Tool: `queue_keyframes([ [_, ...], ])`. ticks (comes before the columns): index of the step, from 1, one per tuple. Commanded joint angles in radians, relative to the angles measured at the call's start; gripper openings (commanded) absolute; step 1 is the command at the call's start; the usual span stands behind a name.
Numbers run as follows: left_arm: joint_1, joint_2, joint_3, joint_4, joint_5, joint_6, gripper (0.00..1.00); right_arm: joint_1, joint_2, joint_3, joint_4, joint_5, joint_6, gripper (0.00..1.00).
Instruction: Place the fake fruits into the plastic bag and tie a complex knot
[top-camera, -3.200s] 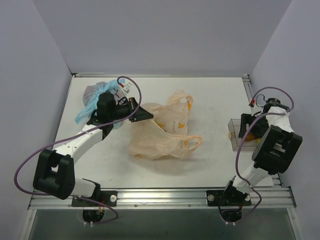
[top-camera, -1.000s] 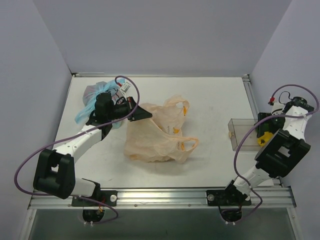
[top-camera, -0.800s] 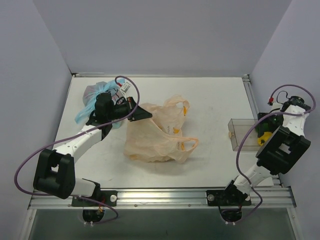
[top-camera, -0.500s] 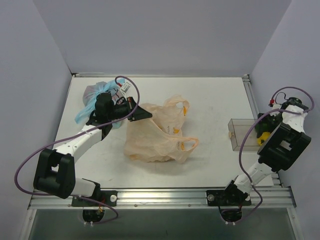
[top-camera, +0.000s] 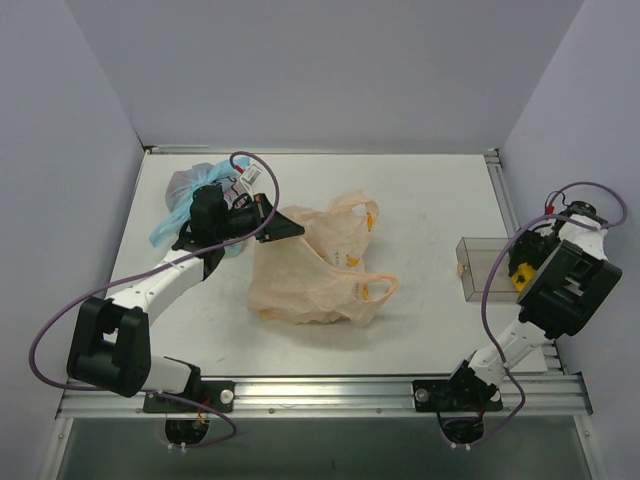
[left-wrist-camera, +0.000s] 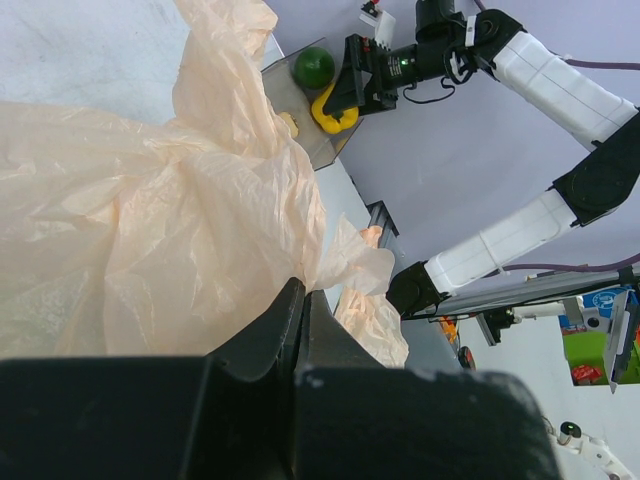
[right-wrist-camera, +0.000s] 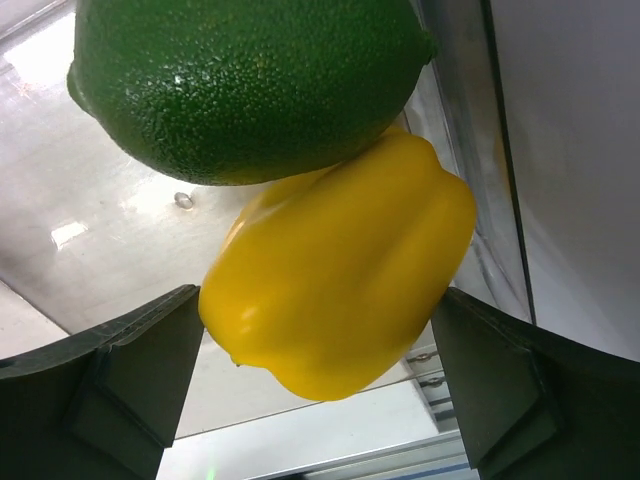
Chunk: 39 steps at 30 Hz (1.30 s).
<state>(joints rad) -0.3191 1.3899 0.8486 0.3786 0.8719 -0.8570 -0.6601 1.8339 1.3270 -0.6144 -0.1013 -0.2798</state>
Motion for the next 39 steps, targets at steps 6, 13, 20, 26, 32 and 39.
queue_keyframes([
  [6,0.005,0.003,0.015,0.057,0.006,0.012,0.0,0.002,0.021,-0.032,0.016,0.005,0.021,1.0],
  [13,0.006,0.006,0.023,0.056,0.009,0.012,0.0,0.002,0.005,-0.054,0.007,-0.037,-0.024,0.92],
  [20,0.006,0.009,0.02,0.056,0.01,0.01,0.0,-0.001,-0.113,-0.112,-0.019,-0.064,-0.067,0.69],
  [26,0.006,0.008,0.021,0.056,0.01,0.012,0.0,-0.007,-0.195,-0.114,-0.067,-0.087,-0.07,0.63],
  [32,0.006,0.009,0.024,0.056,0.013,0.009,0.0,0.008,-0.283,-0.06,-0.156,-0.184,-0.059,0.6],
  [39,0.006,0.004,0.018,0.056,0.013,0.003,0.0,0.301,-0.4,0.03,-0.205,-0.327,0.069,0.61],
])
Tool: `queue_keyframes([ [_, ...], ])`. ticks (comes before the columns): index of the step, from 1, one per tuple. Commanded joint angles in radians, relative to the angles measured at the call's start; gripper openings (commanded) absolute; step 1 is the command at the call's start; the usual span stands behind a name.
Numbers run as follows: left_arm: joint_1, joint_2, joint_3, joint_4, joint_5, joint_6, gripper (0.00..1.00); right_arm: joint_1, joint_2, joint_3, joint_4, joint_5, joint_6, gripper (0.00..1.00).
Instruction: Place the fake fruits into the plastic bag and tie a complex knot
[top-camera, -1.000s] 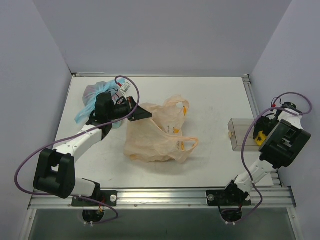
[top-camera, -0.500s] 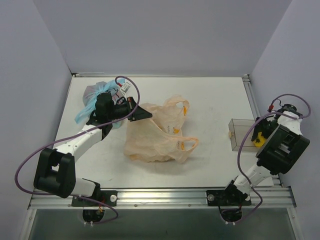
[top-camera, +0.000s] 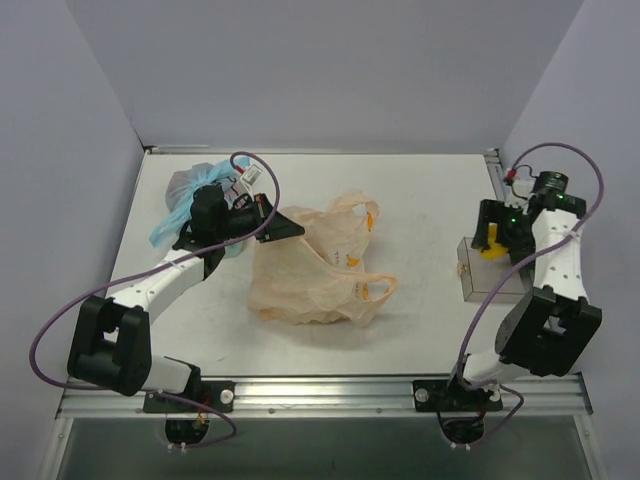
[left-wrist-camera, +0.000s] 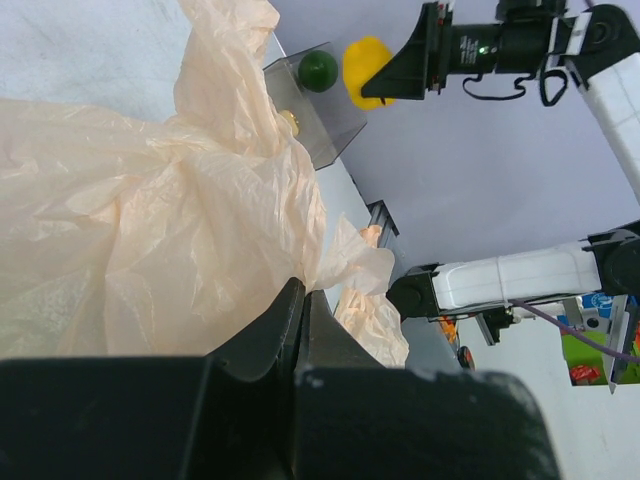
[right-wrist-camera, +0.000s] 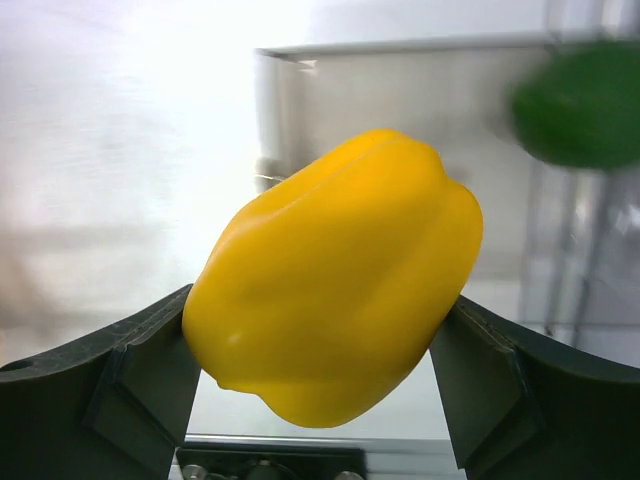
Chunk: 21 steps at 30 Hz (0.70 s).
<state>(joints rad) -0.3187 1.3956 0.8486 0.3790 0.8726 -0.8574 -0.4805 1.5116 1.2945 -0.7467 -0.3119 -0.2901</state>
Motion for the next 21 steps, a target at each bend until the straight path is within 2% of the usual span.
queue_keyframes([
  [1,0.006,-0.006,0.018,0.055,0.014,0.003,0.0,0.229,-0.083,0.093,-0.069,-0.131,0.104,0.6],
  [6,0.007,-0.009,0.023,0.057,0.011,-0.005,0.0,0.56,-0.045,0.183,0.027,-0.061,0.221,0.59],
  [11,0.013,-0.017,0.021,0.057,0.002,-0.019,0.0,0.859,0.071,0.238,0.087,0.034,0.249,0.59],
  [18,0.03,-0.04,0.006,0.058,0.006,-0.031,0.0,1.115,0.165,0.207,0.151,0.089,0.259,0.59],
  [21,0.036,-0.037,-0.003,0.06,0.003,-0.046,0.0,1.155,0.168,0.169,0.182,0.059,0.284,0.59],
])
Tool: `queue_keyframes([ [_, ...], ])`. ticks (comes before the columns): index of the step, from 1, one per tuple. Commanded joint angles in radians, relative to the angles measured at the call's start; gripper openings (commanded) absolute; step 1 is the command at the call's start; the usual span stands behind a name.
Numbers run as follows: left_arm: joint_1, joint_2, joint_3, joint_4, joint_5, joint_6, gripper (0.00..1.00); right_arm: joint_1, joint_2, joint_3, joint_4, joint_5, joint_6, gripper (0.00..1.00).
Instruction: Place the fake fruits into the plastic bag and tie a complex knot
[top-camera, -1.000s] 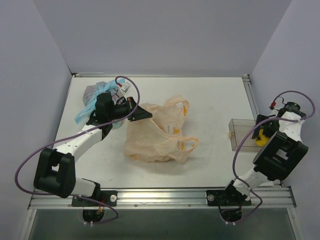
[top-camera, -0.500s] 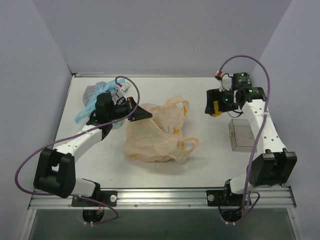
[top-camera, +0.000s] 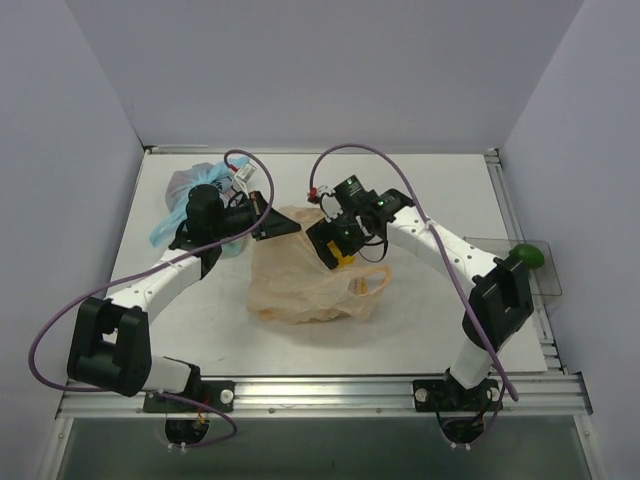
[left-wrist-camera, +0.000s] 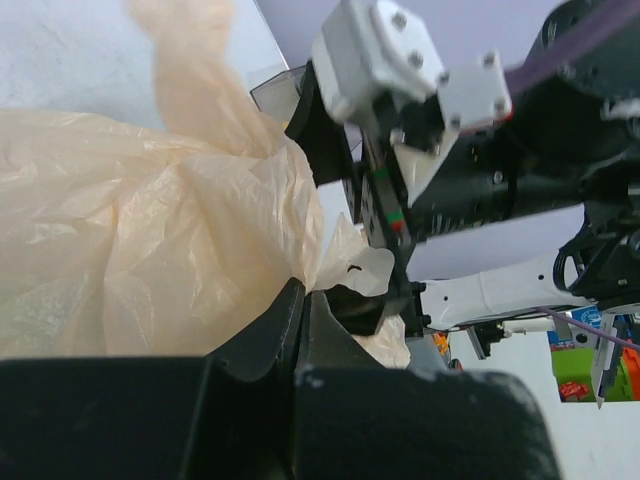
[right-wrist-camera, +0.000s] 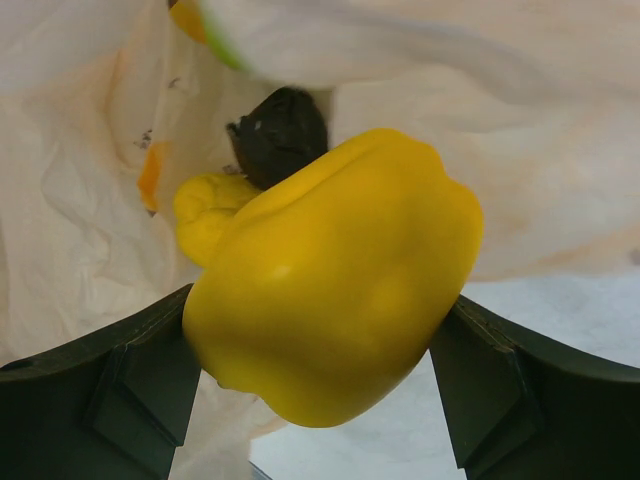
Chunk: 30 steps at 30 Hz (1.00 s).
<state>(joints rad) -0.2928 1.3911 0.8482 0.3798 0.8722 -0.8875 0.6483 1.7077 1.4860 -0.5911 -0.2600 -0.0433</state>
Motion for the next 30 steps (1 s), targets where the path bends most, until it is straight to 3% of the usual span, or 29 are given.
queue_keyframes([
  [1,0.011,-0.03,-0.003,0.062,0.002,-0.019,0.0,0.048,-0.029,-0.026,0.03,-0.005,0.042,0.59],
  [7,0.014,-0.026,-0.014,0.105,-0.001,-0.054,0.0,0.074,-0.023,-0.014,0.082,-0.068,0.043,0.61],
  [11,0.023,-0.021,-0.021,0.136,0.004,-0.082,0.0,0.073,0.03,0.005,0.114,-0.078,0.043,0.98],
  [12,0.026,-0.021,-0.024,0.149,0.007,-0.09,0.0,0.071,0.038,0.002,0.122,-0.079,0.065,1.0],
  [19,0.049,-0.027,-0.041,0.157,0.019,-0.097,0.0,0.062,-0.075,-0.078,0.172,-0.073,0.059,1.0],
  [23,0.047,-0.03,-0.044,0.159,0.021,-0.091,0.0,-0.01,-0.193,-0.101,0.094,-0.125,0.01,1.0],
  [26,0.049,-0.035,-0.047,0.159,0.021,-0.082,0.0,-0.137,-0.29,-0.13,0.015,-0.202,-0.036,1.0],
  [30,0.046,-0.032,-0.049,0.159,0.027,-0.074,0.0,-0.329,-0.368,-0.168,-0.085,-0.191,-0.128,1.0],
])
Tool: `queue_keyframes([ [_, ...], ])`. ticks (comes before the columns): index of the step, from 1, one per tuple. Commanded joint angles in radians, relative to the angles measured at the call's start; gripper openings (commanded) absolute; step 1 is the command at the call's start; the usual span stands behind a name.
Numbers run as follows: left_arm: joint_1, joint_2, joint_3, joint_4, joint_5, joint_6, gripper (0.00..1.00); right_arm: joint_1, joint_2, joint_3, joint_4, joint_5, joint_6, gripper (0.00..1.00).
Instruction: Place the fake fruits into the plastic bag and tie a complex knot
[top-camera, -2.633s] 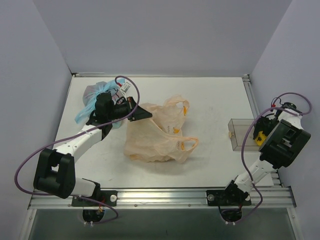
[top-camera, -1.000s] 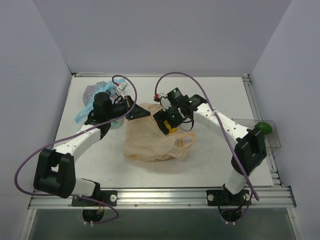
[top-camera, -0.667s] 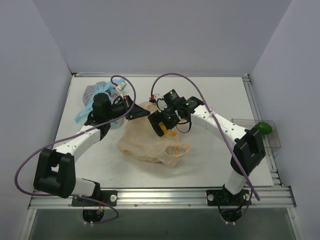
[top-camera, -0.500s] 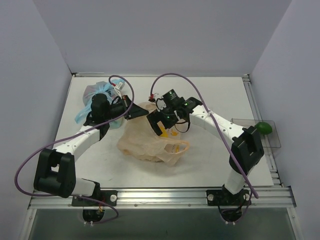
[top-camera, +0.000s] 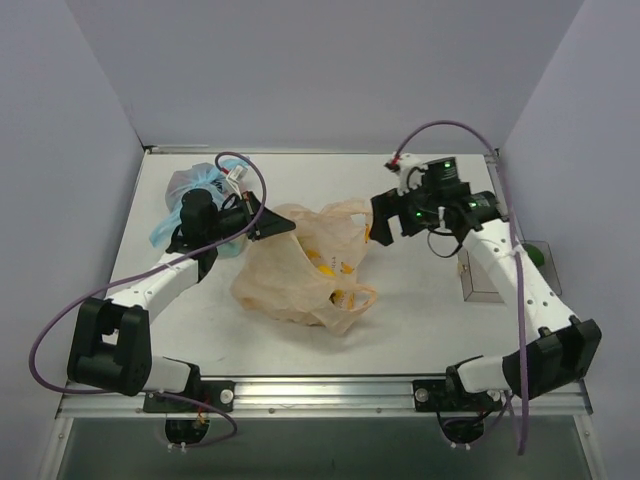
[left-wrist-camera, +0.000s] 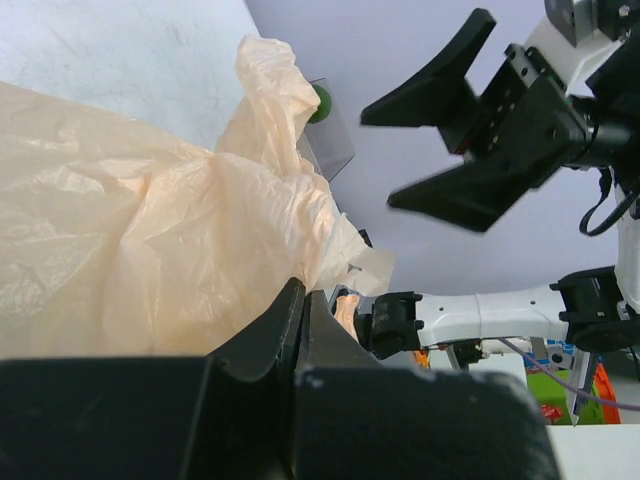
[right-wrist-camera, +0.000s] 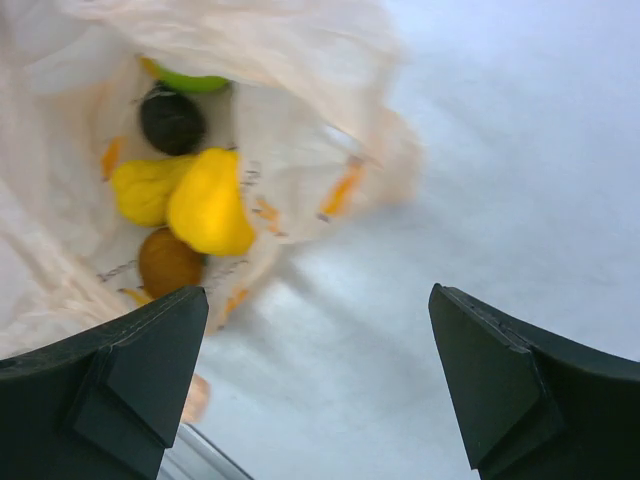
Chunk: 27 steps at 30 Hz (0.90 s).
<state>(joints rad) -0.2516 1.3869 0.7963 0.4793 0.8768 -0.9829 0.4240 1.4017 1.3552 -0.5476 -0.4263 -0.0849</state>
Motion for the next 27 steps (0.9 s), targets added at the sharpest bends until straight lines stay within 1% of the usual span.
queue_keyframes([
  [1,0.0,-0.026,0.003,0.059,0.021,0.024,0.0,-0.213,-0.079,-0.057,-0.135,-0.006,-0.099,1.0],
  [2,0.002,-0.028,0.003,0.059,0.021,0.03,0.0,-0.258,-0.081,-0.065,-0.147,0.047,-0.114,1.0],
  [4,0.002,-0.031,0.004,0.059,0.017,0.033,0.0,-0.373,-0.075,-0.079,-0.15,0.095,-0.159,1.0],
  [5,0.003,-0.032,0.006,0.059,0.021,0.038,0.0,-0.493,-0.067,-0.085,-0.155,0.118,-0.173,1.0],
  [6,0.003,-0.034,0.006,0.061,0.021,0.039,0.0,-0.546,-0.055,-0.085,-0.156,0.133,-0.183,1.0],
  [8,0.003,-0.032,0.007,0.059,0.024,0.052,0.0,-0.652,-0.011,-0.07,-0.16,0.142,-0.236,0.99],
  [9,0.002,-0.032,0.009,0.058,0.025,0.058,0.0,-0.739,0.006,-0.061,-0.16,0.153,-0.257,0.99],
  [11,0.002,-0.028,0.014,0.05,0.025,0.075,0.0,-0.815,0.071,-0.041,-0.158,0.164,-0.338,0.98],
  [12,0.002,-0.026,0.015,0.044,0.025,0.079,0.0,-0.879,0.095,-0.015,-0.157,0.161,-0.366,0.98],
  [17,0.0,-0.019,0.018,0.024,0.022,0.102,0.0,-0.976,0.224,0.061,-0.146,0.155,-0.492,0.98],
  [22,0.0,-0.02,0.018,0.007,0.014,0.112,0.0,-0.999,0.321,0.125,-0.12,0.19,-0.535,0.97],
  [27,0.0,-0.026,0.029,-0.022,0.014,0.122,0.0,-1.008,0.381,0.147,-0.089,0.208,-0.572,0.96],
])
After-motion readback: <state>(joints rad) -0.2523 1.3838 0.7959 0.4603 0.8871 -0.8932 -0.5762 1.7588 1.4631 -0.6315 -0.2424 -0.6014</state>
